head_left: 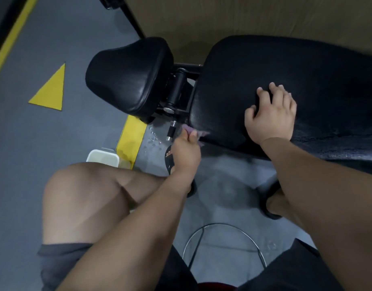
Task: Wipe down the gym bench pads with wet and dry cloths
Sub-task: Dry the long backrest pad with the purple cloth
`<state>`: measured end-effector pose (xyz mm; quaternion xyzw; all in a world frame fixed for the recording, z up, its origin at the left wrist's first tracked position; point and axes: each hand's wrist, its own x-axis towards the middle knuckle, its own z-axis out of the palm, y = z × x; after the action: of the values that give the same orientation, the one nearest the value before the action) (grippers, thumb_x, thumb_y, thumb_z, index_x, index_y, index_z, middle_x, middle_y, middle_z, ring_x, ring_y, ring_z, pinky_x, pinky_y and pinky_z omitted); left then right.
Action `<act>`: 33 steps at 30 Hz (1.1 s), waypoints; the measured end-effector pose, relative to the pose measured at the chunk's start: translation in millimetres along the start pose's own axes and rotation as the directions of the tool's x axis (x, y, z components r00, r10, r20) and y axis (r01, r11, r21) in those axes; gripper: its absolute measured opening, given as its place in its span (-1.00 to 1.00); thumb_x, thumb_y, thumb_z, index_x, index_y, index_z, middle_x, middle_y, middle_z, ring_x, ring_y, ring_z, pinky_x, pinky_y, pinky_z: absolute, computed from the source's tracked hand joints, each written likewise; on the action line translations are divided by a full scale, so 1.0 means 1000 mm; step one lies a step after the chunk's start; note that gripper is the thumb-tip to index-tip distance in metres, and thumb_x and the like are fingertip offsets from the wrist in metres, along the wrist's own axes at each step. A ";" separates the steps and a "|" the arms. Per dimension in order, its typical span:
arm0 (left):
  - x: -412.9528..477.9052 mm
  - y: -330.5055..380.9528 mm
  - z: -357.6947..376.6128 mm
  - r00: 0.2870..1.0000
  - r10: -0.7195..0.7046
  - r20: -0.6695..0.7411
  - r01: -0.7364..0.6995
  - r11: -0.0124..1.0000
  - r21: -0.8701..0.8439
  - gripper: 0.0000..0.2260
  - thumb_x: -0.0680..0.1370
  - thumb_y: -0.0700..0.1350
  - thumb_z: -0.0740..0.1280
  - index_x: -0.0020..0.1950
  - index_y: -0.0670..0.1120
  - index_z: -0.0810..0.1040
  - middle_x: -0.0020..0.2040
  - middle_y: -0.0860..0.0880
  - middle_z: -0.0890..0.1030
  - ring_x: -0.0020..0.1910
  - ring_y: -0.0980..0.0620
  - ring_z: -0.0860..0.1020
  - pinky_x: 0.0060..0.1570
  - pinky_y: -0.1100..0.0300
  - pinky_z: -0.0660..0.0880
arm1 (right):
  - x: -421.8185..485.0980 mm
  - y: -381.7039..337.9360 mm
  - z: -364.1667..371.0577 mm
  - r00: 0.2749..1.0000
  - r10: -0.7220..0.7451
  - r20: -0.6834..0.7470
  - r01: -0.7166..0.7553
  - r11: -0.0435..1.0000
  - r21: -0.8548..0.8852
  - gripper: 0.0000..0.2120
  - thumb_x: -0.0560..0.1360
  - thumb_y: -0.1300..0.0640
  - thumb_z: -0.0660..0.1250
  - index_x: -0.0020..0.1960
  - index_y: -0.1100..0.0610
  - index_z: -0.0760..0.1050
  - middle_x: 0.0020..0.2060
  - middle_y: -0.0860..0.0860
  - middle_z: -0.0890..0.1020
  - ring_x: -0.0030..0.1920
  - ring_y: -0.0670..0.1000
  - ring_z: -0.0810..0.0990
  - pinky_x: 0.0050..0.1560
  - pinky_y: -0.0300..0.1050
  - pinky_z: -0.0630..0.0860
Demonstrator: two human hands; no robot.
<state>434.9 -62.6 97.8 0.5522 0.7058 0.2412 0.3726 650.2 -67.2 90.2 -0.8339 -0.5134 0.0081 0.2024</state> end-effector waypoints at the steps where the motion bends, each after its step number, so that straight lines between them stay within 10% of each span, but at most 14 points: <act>1: 0.012 0.003 0.002 0.998 -0.053 0.015 0.054 0.997 -0.058 -0.75 0.66 -0.05 0.22 0.05 -0.14 0.66 -0.22 0.00 0.69 -0.18 0.05 0.65 -0.11 0.17 0.51 | 0.000 0.000 0.001 1.000 -0.001 0.001 0.001 1.000 -0.005 -0.48 0.54 -0.02 0.13 0.46 0.11 0.42 0.50 0.20 0.37 0.55 0.22 0.24 0.57 0.20 0.10; 5: 0.055 0.013 0.000 0.989 -0.124 0.080 0.133 0.985 -0.106 -0.72 0.63 -0.02 0.24 0.13 -0.12 0.69 -0.02 0.00 0.71 0.01 0.01 0.66 0.23 0.03 0.56 | 0.000 0.002 0.004 1.000 -0.007 0.014 0.007 0.999 -0.034 -0.48 0.55 -0.03 0.11 0.47 0.09 0.40 0.52 0.18 0.35 0.56 0.20 0.22 0.58 0.19 0.08; 15: -0.031 0.024 0.043 0.945 -0.292 -0.147 0.253 0.938 -0.235 -0.62 0.69 -0.14 0.22 0.52 -0.10 0.41 0.02 0.05 0.58 0.02 0.11 0.49 -0.09 0.51 0.21 | 0.001 0.002 0.005 1.000 0.001 0.006 0.000 0.999 -0.042 -0.47 0.53 -0.03 0.09 0.46 0.06 0.42 0.52 0.12 0.36 0.57 0.16 0.23 0.57 0.15 0.08; 19: -0.061 0.033 0.084 0.901 -0.423 -0.095 0.304 0.772 -0.557 -0.56 0.68 -0.23 0.22 0.58 -0.14 0.31 -0.03 -0.07 0.57 -0.02 0.03 0.53 -0.12 0.49 0.35 | 0.002 0.002 0.007 1.000 0.008 -0.002 -0.008 0.999 -0.039 -0.46 0.52 -0.04 0.08 0.46 0.04 0.43 0.52 0.10 0.36 0.57 0.14 0.23 0.58 0.13 0.07; 25: -0.092 0.041 0.110 0.881 -0.461 0.107 0.431 0.688 -0.583 -0.67 0.66 -0.21 0.24 0.43 -0.22 0.48 0.01 -0.13 0.69 0.02 -0.07 0.65 0.10 0.23 0.53 | 0.002 0.001 0.009 1.000 0.001 -0.008 -0.001 0.998 -0.062 -0.45 0.52 -0.05 0.07 0.47 0.03 0.43 0.52 0.09 0.37 0.56 0.14 0.24 0.56 0.12 0.10; 29: -0.067 0.025 0.081 0.901 -0.431 0.039 0.345 0.662 -0.665 -0.80 0.59 -0.19 0.26 -0.01 -0.24 0.65 -0.22 -0.07 0.69 -0.22 -0.01 0.65 -0.14 0.25 0.54 | 0.002 0.003 0.011 1.000 0.008 -0.011 -0.009 0.996 -0.085 -0.45 0.52 -0.06 0.06 0.47 0.02 0.43 0.52 0.09 0.37 0.56 0.14 0.25 0.56 0.10 0.11; 33: -0.052 0.022 0.064 0.889 -0.457 -0.024 0.368 0.745 -0.557 -0.79 0.63 -0.28 0.25 0.20 -0.32 0.57 -0.19 -0.06 0.58 -0.18 0.02 0.55 -0.27 0.42 0.42 | 0.003 0.002 0.013 1.000 0.013 -0.017 -0.015 0.995 -0.100 -0.45 0.51 -0.06 0.06 0.45 0.02 0.44 0.51 0.09 0.39 0.54 0.14 0.27 0.55 0.10 0.13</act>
<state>504.1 -110.8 89.0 0.2338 0.7414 0.3834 0.4987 650.2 -61.2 78.5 -0.8466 -0.5058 -0.0230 0.1643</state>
